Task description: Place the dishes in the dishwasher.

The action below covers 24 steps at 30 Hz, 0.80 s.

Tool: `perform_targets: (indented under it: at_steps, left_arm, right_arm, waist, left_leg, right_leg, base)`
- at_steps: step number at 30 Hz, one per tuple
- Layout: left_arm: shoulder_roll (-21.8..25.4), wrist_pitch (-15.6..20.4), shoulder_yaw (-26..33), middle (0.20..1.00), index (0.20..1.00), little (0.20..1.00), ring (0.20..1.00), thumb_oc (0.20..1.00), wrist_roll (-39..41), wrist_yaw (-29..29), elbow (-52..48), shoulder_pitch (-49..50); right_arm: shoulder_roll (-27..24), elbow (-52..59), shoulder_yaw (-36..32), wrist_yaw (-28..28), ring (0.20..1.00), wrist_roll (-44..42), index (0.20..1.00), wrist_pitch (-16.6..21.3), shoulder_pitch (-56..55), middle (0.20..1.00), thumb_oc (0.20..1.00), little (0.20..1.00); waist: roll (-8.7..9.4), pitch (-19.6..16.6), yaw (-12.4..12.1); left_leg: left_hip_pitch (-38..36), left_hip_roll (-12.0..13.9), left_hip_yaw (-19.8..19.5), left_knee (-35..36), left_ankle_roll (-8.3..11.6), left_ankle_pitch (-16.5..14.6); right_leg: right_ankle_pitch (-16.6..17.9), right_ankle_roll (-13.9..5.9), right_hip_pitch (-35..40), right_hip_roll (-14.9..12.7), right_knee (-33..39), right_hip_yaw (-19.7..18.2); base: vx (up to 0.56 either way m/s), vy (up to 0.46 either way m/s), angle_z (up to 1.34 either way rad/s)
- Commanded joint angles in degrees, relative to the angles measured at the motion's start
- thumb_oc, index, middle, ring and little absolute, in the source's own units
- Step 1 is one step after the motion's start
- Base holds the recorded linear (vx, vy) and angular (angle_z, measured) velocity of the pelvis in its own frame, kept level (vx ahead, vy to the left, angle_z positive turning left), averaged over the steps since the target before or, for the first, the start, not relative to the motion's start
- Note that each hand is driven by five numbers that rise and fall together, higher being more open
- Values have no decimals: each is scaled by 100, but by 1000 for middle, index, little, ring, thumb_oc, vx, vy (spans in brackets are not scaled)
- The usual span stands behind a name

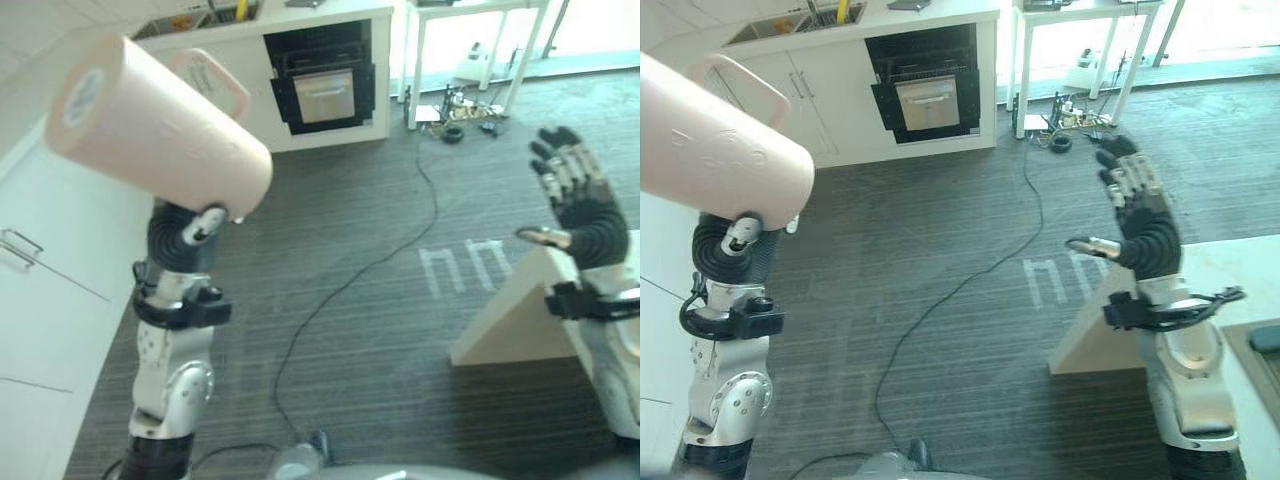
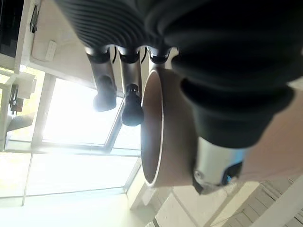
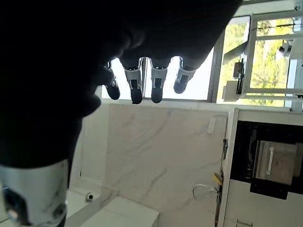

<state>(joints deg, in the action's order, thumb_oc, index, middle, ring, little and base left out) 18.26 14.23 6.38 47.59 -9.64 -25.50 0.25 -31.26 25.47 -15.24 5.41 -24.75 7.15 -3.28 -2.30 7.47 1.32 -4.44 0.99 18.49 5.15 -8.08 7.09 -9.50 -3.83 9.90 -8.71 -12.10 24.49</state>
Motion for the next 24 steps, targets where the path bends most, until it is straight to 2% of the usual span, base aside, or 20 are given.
perform_targets:
  at_steps: [1,4,5,8,10,11,13,14,19,24]
  left_arm:
    - [385,326,315,200,200,200,200,200,96,16,-242,-111]
    - [360,266,348,200,200,200,200,200,98,-86,-234,-140]
    - [380,238,367,200,200,200,200,200,33,-86,-241,-142]
    - [417,155,382,200,200,200,200,200,0,-105,-205,-190]
    - [431,187,338,200,200,200,200,200,-84,-174,-134,-206]
    - [452,147,306,200,200,200,200,200,-70,-163,-33,-243]
    - [458,187,215,200,200,200,200,200,-311,-36,34,-337]
    - [470,194,204,200,200,200,200,200,-350,9,53,-330]
    - [488,92,146,200,200,200,200,200,-308,-11,-51,-174]
    - [489,-34,110,200,200,200,200,200,-69,-48,32,-42]
  right_arm:
    - [241,125,217,120,1000,-13,1000,398,265,1000,1000,1000]
    - [430,171,279,47,1000,64,1000,409,213,1000,1000,1000]
    - [568,210,338,18,1000,169,1000,369,183,1000,1000,1000]
    - [650,320,359,133,1000,264,1000,291,64,1000,1000,1000]
    - [612,329,298,217,1000,212,1000,245,11,1000,1000,1000]
    - [544,258,239,271,1000,146,1000,274,8,1000,1000,1000]
    - [486,203,317,223,1000,106,1000,273,155,1000,1000,1000]
    - [510,196,382,185,1000,161,1000,259,170,1000,1000,1000]
    - [421,252,460,9,1000,133,1000,259,134,1000,1000,1000]
    - [405,278,330,116,1000,45,1000,163,-107,1000,1000,1000]
  waist:
    - [376,-328,-117]
    - [391,-349,-168]
    - [403,-329,-194]
    - [396,-275,-187]
    - [415,-261,-100]
    - [448,-265,-12]
    - [476,-245,-11]
    - [481,-229,8]
    - [438,-307,38]
    - [379,-301,373]
  left_leg:
    - [-292,321,-592,-15,1259,-945]
    - [-235,201,-709,-15,1217,-975]
    - [-228,129,-734,-15,1136,-1017]
    - [-185,58,-874,-15,995,-1030]
    - [-126,46,-1001,-15,926,-1013]
    - [-113,55,-1079,-15,939,-986]
    - [-152,55,-1016,-15,971,-1010]
    - [-193,30,-1016,-15,950,-1038]
    - [-327,70,-915,-15,915,-1063]
    - [-621,211,-671,-15,1028,-1080]
  right_leg:
    - [986,-411,-197,118,1568,-167]
    - [1243,-569,-335,-72,1373,-38]
    - [1437,-647,-491,-284,1014,19]
    - [1438,-650,-727,-446,329,-142]
    - [1293,-613,-885,-254,130,-453]
    - [983,-540,-842,95,428,-745]
    - [970,-482,-647,184,1019,-786]
    - [1073,-523,-651,149,1002,-870]
    - [828,-372,-396,363,1290,-1058]
    - [815,-164,-244,699,1562,-1584]
  base:
    - [-59,329,87]
    - [-28,337,50]
    - [19,350,36]
    - [48,344,33]
    - [122,160,39]
    - [157,67,37]
    - [138,-25,45]
    - [123,-75,31]
    - [136,-179,-5]
    - [205,-386,-39]
